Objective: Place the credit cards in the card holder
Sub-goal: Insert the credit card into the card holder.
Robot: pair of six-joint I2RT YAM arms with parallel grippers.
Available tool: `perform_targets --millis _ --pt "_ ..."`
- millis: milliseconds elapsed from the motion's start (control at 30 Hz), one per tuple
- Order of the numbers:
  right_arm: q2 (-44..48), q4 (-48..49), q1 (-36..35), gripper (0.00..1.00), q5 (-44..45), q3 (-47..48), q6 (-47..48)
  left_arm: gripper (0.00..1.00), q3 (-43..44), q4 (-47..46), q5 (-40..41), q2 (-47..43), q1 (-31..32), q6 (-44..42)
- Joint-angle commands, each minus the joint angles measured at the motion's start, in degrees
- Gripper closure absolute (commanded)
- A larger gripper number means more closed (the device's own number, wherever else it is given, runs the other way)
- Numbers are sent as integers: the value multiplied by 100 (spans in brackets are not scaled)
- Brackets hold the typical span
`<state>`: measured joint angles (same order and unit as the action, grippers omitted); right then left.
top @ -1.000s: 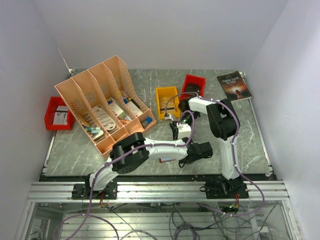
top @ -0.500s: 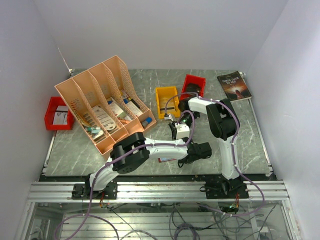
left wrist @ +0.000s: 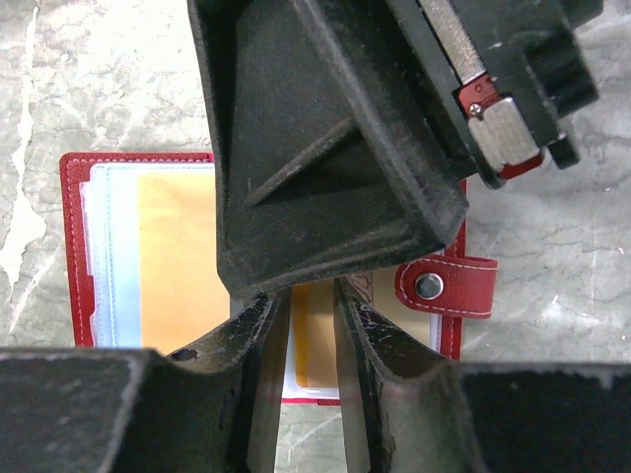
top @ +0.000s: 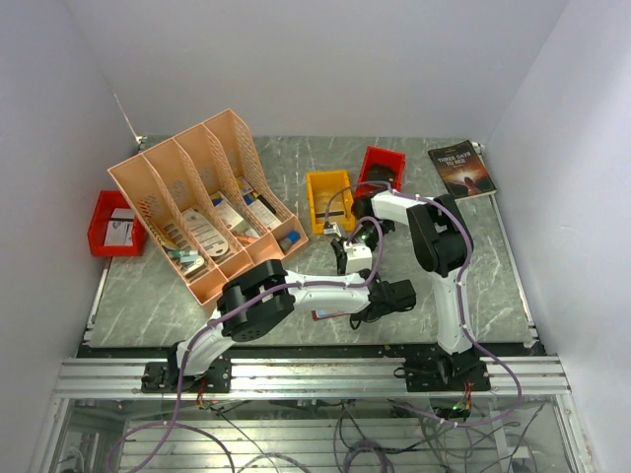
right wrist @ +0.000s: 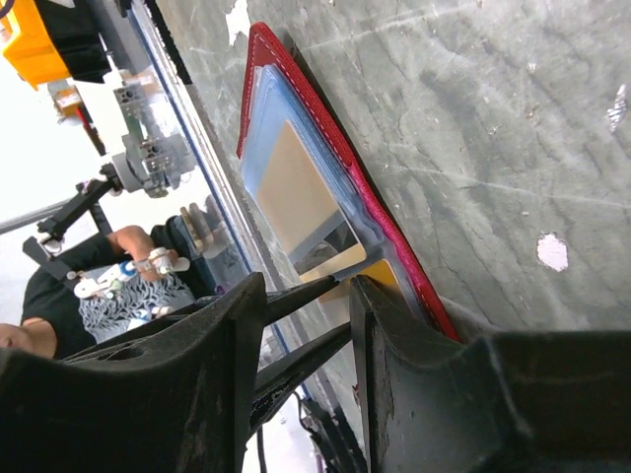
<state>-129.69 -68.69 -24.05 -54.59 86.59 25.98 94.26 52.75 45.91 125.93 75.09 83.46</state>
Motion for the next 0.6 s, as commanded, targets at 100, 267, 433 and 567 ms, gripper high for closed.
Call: perform_targets --millis 100,267,433,567 --pt "354 210 90 59 158 29 240 62 -250 140 289 -99 -169 144" --pt "532 198 183 60 99 -60 314 60 -432 45 280 -265 -220 150" --pt "676 206 230 59 101 -132 360 60 -723 -272 277 -587 -223 41" --pt "746 185 234 59 80 -152 411 61 -927 -660 262 -909 -223 -283"
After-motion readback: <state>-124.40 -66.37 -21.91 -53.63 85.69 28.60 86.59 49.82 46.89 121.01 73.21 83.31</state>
